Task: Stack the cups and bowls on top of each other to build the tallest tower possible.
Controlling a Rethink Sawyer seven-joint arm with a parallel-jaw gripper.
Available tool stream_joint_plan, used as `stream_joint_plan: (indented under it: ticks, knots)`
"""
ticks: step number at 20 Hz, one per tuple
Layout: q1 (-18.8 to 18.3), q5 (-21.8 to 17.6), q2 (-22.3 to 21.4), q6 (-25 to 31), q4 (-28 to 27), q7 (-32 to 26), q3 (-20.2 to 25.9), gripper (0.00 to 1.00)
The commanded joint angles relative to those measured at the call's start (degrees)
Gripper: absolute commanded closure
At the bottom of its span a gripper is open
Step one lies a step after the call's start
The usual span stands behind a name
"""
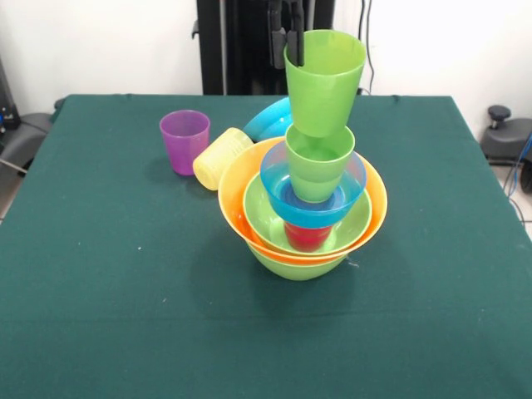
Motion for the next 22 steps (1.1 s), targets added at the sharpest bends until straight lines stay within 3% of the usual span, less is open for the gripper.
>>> stream_joint_plan:
  ticks: [1, 22]
  knots:
    - [2.33, -3.35, 1.96, -3.29, 4.28, -2.85, -2.78, 1.00]
    - [2.10, -4.53, 4.97, -2.67, 0.57, -5.81, -2.79, 1.00]
